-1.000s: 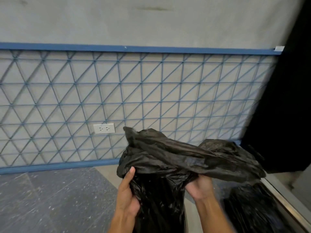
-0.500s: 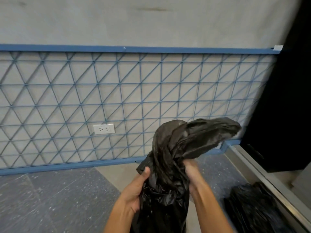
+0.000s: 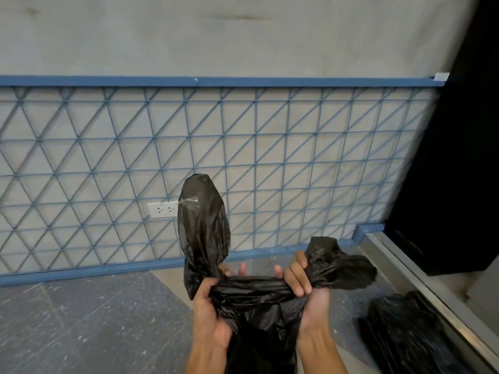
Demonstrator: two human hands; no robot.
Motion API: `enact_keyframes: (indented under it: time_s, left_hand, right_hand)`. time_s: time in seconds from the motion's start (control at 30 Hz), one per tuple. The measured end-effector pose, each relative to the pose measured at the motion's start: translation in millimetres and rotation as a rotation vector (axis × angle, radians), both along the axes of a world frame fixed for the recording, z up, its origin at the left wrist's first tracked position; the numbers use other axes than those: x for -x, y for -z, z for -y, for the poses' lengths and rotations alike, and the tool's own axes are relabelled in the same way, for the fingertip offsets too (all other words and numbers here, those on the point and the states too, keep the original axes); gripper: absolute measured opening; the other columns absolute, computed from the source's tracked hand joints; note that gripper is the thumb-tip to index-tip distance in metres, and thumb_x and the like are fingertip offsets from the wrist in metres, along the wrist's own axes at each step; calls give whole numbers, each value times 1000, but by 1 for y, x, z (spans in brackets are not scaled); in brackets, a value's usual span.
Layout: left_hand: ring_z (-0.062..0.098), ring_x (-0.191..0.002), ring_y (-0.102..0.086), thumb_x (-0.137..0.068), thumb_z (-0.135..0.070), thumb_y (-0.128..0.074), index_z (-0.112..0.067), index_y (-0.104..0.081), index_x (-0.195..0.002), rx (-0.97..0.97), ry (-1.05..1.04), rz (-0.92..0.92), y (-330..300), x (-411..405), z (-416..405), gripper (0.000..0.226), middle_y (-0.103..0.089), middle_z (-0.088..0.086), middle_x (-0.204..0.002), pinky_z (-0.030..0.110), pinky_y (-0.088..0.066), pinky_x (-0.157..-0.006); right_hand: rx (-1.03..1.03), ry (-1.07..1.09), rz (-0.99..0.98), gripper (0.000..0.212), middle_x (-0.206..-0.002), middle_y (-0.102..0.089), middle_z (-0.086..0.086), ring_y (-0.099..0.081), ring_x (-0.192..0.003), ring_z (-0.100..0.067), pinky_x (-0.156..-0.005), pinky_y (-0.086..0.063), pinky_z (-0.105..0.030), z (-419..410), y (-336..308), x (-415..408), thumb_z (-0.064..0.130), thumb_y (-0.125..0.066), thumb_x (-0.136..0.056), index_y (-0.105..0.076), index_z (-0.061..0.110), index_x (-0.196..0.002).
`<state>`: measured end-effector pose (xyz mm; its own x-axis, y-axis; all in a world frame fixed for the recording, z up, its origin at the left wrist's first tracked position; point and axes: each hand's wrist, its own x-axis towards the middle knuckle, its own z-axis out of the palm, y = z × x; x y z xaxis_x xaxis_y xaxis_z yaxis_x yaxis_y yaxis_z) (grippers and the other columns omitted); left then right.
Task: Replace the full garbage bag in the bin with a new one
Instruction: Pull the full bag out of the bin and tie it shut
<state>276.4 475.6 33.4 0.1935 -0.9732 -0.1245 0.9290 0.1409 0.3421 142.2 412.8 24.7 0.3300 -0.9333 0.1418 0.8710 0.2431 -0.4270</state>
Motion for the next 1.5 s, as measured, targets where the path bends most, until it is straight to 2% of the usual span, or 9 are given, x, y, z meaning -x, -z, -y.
enact_keyframes:
  time_s: [0.2,0.37,0.6,0.73,0.9,1.07,1.3,1.4,1.5]
  left_hand:
    - [22,-53,-66,-16,-23,-95,0,-74,-78,-50,49,4,4,0,-8,69,-68,12,-67,35,-58,-53]
    - [32,-70,-72,-58,-5,-75,6,-67,-101,-331,201,305,4,-1,-2,45,-73,24,-85,40,-60,-64]
    - [19,-58,-70,-31,-22,-85,-13,-72,-59,-89,-162,-29,0,-12,-5,32,-69,2,-62,35,-58,-53]
    - [9,-46,-52,-76,-37,-63,-18,-60,-57,-95,-336,-64,5,-33,-9,27,-49,-5,-52,18,-52,-50]
    - [5,-45,-56,-31,-37,-89,-19,-71,-58,-81,-493,199,1,-64,-20,38,-60,-8,-53,15,-51,-50]
    - [-1,-53,-60,-87,-14,-55,-8,-50,-131,4,-719,494,-17,-95,-39,45,-71,-10,-71,13,-49,-50]
    - [1,-62,-57,-93,-23,-54,-30,-60,-80,-100,-893,796,-73,-78,-33,15,-64,-17,-63,13,-48,-55]
    - [10,-78,-63,-91,-20,-56,-22,-58,-98,28,-806,612,-93,-94,-34,8,-69,-7,-86,21,-56,-66]
    - [23,-138,-36,-94,-35,-51,-22,-24,-147,217,-556,277,-58,-134,-52,61,-37,5,-151,47,-36,-109]
  right_hand:
    - [-228,-99,0,7,-60,-48,-6,-49,-51,-19,-65,-48,-29,25,-2,-10,2,-50,-73,-49,8,-71]
    - [-216,-117,-29,50,-71,-64,-12,-63,-65,-27,-77,-51,-38,20,2,-3,1,-83,-29,-64,4,-76]
    - [-251,59,26,28,-46,-35,7,-31,-31,-5,-36,-37,-19,18,-8,-3,30,-49,-84,-63,18,-62]
    - [-197,30,58,28,-46,-40,6,-26,-28,-6,-32,-33,-20,10,0,8,40,-63,-71,-53,18,-55]
    - [-10,-212,209,52,-47,-29,1,-24,-39,-13,-43,-37,-26,16,17,12,47,-32,-97,-54,10,-68]
    - [101,-278,150,50,-47,-30,-1,-28,-37,-14,-44,-39,-28,16,17,19,46,-37,-98,-53,7,-70]
    - [-27,-21,-433,38,-37,-24,6,-19,-25,-3,-31,-21,-14,6,-16,11,46,-58,-76,-48,12,-63]
    - [-25,14,-483,35,-39,-23,5,-18,-26,-4,-33,-18,-15,6,-22,10,42,-51,-82,-48,12,-66]
    - [-60,-14,-297,34,-37,-25,6,-19,-23,-3,-31,-18,-14,9,-21,12,43,-54,-79,-51,13,-63]
